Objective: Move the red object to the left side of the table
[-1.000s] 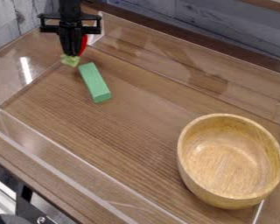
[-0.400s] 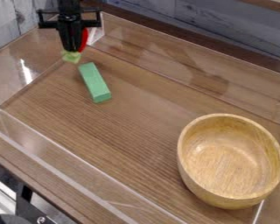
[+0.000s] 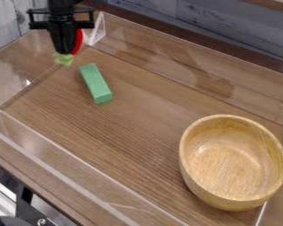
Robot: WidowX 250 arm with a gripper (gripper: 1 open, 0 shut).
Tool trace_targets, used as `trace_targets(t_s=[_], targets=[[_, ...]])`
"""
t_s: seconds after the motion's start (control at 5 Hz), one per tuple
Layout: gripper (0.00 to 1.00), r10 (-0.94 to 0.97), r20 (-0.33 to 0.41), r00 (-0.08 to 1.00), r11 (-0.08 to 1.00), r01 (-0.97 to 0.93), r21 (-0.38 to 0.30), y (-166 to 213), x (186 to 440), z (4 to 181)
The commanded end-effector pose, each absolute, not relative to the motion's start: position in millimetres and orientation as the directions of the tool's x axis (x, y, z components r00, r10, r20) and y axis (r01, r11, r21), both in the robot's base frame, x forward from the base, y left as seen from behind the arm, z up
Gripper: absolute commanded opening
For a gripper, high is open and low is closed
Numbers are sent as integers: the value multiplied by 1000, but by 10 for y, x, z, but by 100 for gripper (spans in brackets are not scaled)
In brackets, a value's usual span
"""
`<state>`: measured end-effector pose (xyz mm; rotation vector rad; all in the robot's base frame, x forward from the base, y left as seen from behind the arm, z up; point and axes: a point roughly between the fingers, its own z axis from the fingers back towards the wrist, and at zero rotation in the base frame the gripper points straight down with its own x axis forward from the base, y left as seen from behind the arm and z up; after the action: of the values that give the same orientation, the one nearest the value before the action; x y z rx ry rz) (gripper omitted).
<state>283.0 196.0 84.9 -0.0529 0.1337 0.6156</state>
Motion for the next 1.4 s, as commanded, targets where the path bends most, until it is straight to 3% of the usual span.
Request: trace_targets(t_s=[0.0, 0.2, 1.2], targets=[[0, 544, -80, 835, 838, -545, 6, 2125, 2454, 1062], [0, 506, -92, 858, 861, -508, 2, 2118, 2157, 975], [0, 492, -126, 861, 868, -496, 3, 2123, 2314, 391]])
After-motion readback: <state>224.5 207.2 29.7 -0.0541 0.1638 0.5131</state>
